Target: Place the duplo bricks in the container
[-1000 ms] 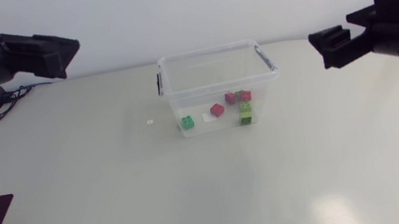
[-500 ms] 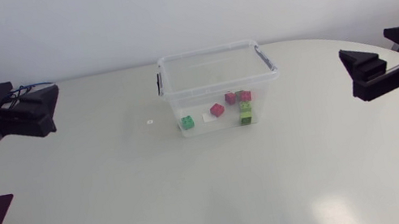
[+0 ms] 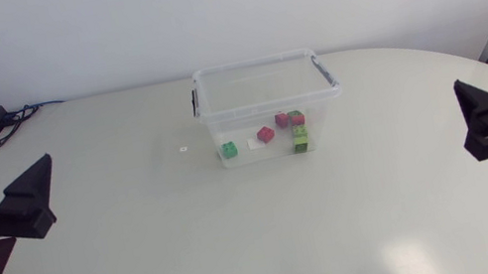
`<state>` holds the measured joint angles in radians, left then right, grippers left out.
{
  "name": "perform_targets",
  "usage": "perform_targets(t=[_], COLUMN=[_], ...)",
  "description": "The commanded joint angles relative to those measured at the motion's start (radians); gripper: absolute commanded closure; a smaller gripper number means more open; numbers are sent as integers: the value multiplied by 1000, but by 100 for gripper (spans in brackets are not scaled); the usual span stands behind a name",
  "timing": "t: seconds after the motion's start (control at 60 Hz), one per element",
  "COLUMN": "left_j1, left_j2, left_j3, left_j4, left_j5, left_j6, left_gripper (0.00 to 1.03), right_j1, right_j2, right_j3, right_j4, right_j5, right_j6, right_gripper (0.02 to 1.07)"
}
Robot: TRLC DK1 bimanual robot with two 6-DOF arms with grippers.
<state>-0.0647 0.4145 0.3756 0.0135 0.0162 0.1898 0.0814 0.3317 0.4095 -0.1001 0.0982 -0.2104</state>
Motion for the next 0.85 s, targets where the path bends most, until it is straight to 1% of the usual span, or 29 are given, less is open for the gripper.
perform_targets(t=[0.0,0.7,0.833], left_j1=[14,64,65], left_j2=[-49,-412,-414], left_j3=[-61,-373,-376], left_j4=[5,-13,-14], left_j5=[-9,-16,-16], left_j6=[-40,-189,-190], left_gripper=[4,4,4], right_j1=[-13,-81,-81], right_j2=[-37,-330,-332], right_j3=[-63,-407,-410], right_j4=[13,100,100], right_j5=[-10,-98,-98], right_j6=[42,209,210], right_gripper=[6,7,7])
